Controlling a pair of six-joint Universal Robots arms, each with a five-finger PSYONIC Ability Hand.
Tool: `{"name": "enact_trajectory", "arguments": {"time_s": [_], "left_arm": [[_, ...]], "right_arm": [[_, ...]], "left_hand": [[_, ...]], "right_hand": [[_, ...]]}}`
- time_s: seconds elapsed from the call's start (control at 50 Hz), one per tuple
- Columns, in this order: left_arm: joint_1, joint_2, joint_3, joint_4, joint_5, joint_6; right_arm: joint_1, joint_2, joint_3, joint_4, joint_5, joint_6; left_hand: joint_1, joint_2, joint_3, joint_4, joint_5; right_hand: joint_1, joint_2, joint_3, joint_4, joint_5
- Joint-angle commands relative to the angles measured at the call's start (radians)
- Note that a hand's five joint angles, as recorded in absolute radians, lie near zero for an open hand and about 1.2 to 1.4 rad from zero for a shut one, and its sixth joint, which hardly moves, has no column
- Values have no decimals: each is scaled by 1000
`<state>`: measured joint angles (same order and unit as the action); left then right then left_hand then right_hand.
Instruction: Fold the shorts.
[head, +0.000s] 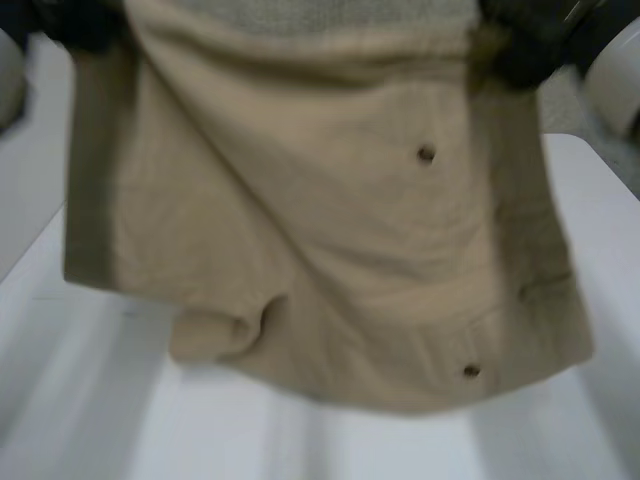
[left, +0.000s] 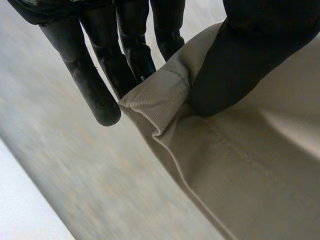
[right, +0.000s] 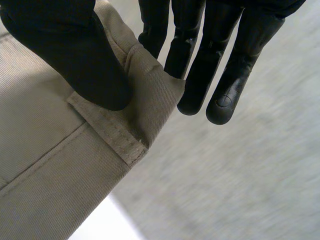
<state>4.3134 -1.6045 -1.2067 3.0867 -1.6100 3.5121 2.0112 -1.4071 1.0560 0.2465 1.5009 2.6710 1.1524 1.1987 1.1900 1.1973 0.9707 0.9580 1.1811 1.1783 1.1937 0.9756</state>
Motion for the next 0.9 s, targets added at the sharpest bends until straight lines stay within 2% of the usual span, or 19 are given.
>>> {"name": "enact_trajectory", "arguments": {"time_s": [0.02, 0.08, 0.2, 0.34, 0.42, 0.5, 0.6, 0.7, 0.78, 0.9], "left_arm": [[-1, -287, 30, 44, -1, 48], [-6, -403, 91, 133, -10, 103], [-29, -546, 290, 295, -51, 224], [-55, -520, 505, 493, -122, 238], [-75, -413, 474, 617, -130, 238], [-90, -306, 354, 685, -125, 235], [-90, -258, 170, 708, -122, 232], [-83, -256, -22, 708, -122, 226], [-80, -267, -192, 708, -119, 205], [-89, -377, -425, 708, -116, 192]], "right_arm": [[18, 218, 27, -18, 10, 9], [24, 296, 6, -85, 41, 18], [31, 375, -47, -373, 137, 17], [31, 306, -183, -667, 199, 10], [34, 240, -209, -759, 199, 18], [35, 220, -211, -745, 190, 17], [35, 214, -142, -647, 167, 17], [32, 238, -27, -564, 157, 13], [34, 313, 94, -510, 139, 6], [34, 410, 212, -467, 75, -2]], "left_hand": [[244, 198, 206, 199, 251], [244, 198, 206, 199, 251], [244, 198, 206, 199, 251], [244, 198, 206, 199, 251], [244, 198, 206, 199, 251], [244, 198, 206, 199, 251], [244, 198, 206, 199, 251], [244, 198, 206, 199, 251], [244, 198, 206, 199, 251], [244, 198, 206, 199, 251]], "right_hand": [[438, 215, 218, 203, 246], [438, 215, 218, 203, 246], [438, 215, 218, 203, 246], [438, 215, 218, 203, 246], [438, 215, 218, 203, 246], [438, 215, 218, 203, 246], [438, 215, 218, 203, 246], [438, 215, 218, 203, 246], [438, 215, 218, 203, 246], [438, 215, 218, 203, 246]]}}
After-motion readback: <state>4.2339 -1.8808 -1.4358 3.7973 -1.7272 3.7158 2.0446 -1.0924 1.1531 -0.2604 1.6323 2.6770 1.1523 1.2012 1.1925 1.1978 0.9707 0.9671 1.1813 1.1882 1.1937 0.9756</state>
